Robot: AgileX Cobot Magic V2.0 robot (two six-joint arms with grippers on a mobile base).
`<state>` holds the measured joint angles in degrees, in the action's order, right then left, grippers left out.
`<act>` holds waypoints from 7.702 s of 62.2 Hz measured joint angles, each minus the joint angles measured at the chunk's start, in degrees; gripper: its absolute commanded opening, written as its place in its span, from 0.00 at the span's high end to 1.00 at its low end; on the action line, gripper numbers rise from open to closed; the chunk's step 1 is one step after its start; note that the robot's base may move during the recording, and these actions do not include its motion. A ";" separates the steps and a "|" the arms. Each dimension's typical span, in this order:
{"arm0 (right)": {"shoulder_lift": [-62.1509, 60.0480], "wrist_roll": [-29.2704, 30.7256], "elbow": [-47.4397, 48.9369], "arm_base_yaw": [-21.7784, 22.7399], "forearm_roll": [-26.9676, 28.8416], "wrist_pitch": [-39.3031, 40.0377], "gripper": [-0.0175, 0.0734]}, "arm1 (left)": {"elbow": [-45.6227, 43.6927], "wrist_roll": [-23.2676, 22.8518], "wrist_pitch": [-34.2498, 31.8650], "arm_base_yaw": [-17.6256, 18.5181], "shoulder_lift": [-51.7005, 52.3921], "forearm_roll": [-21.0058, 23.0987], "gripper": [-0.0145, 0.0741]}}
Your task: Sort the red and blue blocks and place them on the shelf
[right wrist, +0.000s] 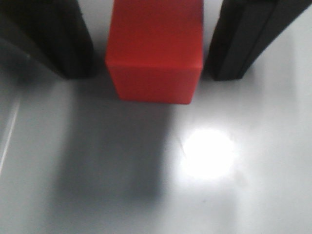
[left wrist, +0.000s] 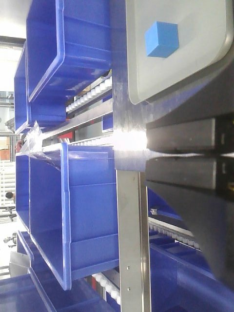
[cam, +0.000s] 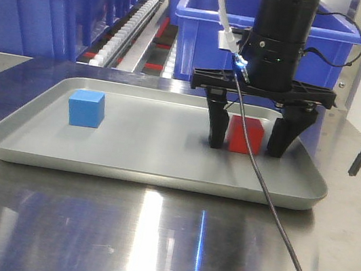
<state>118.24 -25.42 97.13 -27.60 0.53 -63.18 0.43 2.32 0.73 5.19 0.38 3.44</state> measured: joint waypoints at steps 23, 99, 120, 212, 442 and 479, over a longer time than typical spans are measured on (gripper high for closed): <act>-2.34 -0.11 0.13 0.00 0.08 -0.04 0.73 | 0.00 0.00 0.00 0.00 0.00 0.00 0.70; -60.69 31.94 -55.02 19.18 9.45 47.02 0.73 | 0.00 0.00 0.00 0.00 0.00 0.00 0.70; -83.47 27.15 -69.19 19.18 6.98 50.78 0.73 | 0.00 0.00 0.00 0.00 0.00 0.00 0.70; -96.10 23.68 -74.74 19.18 5.21 51.13 0.73 | 0.00 0.00 0.00 0.00 0.00 0.21 0.70; -96.10 23.59 -74.74 19.18 5.21 51.25 0.73 | -91.11 -34.55 57.75 23.03 -114.02 -6.30 0.69; -96.10 23.59 -74.74 19.18 5.21 51.25 0.73 | -76.44 -19.52 51.09 19.58 -91.72 3.48 0.70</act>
<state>22.15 -1.83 22.39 -8.42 5.74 -11.93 -76.01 -17.20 51.82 24.77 -91.35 6.92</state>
